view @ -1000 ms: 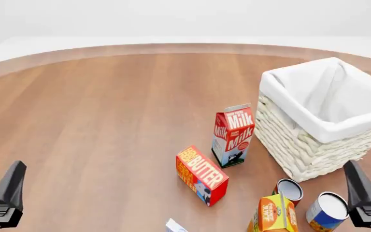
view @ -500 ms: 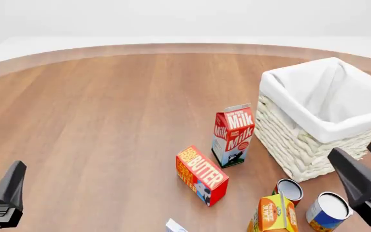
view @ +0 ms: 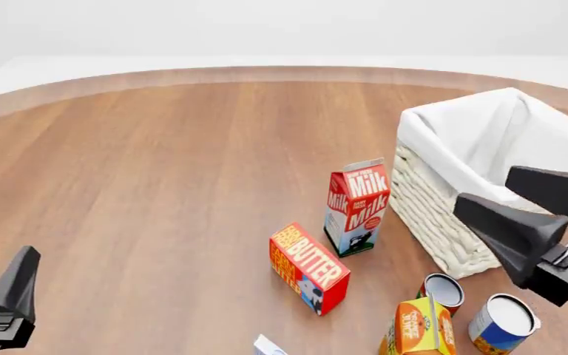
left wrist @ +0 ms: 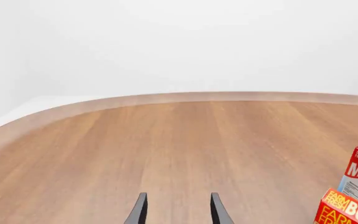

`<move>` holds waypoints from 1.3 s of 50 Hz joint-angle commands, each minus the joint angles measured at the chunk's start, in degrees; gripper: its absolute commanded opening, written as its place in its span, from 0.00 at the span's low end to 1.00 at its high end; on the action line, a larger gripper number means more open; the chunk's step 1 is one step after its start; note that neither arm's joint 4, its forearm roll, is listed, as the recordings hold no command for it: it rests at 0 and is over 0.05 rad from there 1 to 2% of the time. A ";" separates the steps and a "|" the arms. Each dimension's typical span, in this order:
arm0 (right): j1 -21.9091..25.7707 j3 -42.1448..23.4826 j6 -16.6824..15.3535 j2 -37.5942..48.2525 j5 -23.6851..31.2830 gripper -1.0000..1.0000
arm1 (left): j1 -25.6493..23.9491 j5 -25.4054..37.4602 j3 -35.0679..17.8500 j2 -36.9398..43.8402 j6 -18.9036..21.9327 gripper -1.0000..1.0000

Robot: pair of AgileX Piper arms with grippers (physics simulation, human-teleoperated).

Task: Pick up the cream cheese box and the butter, and put them in the basket.

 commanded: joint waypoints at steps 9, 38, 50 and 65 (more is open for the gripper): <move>9.87 -7.84 3.25 16.51 0.83 1.00 | 0.00 0.00 0.00 0.00 0.00 1.00; 8.71 -9.49 -2.39 23.58 3.00 1.00 | 0.00 0.00 0.00 0.00 0.00 1.00; 6.43 -10.05 -5.44 26.43 4.09 1.00 | 0.00 0.00 0.00 0.00 0.00 1.00; 5.44 -10.72 -5.03 34.02 1.04 1.00 | 0.00 0.00 0.00 0.00 0.00 1.00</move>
